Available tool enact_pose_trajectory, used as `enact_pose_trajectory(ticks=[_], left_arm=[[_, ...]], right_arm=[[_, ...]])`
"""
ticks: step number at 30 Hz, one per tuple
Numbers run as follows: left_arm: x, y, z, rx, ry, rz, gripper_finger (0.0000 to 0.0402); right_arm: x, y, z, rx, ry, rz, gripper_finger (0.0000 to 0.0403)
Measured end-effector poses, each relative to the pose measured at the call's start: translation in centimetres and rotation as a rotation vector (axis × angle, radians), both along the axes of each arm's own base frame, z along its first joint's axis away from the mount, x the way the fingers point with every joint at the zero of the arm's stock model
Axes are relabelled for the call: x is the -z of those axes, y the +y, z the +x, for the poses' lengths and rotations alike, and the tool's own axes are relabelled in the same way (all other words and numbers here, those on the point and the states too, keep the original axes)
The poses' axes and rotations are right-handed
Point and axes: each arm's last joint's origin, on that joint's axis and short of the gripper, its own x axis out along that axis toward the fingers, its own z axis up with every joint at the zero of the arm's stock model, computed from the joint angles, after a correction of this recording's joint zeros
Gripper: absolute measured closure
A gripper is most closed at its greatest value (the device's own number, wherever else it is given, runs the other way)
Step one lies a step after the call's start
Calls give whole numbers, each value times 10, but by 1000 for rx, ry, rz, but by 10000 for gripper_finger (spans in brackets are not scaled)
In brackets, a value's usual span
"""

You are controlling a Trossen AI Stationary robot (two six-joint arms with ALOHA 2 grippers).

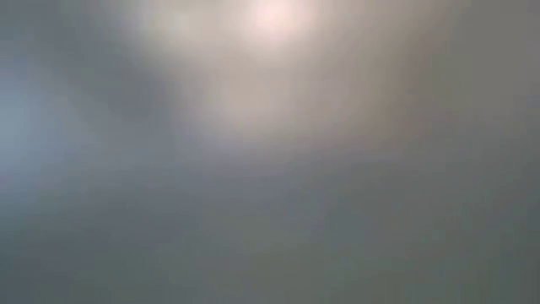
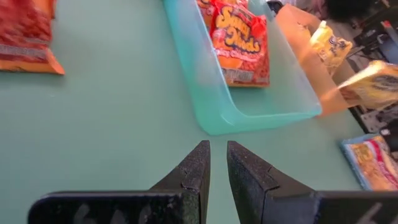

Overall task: Sort Maruchan noodles
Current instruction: Put the yellow noodle pack into the orange bin

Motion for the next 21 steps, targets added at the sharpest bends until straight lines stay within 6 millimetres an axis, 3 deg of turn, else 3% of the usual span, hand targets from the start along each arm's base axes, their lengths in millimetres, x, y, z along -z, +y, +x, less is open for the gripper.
enact_pose_trajectory(ticks=[8,21], left_arm=[[1,0,2,-9,-16,-16,364],[-10,-1,8,18,-19,14,364]], right_arm=[[13,-17,4,93,122,-188,374],[24,-34,13,135,153,-273,374]])
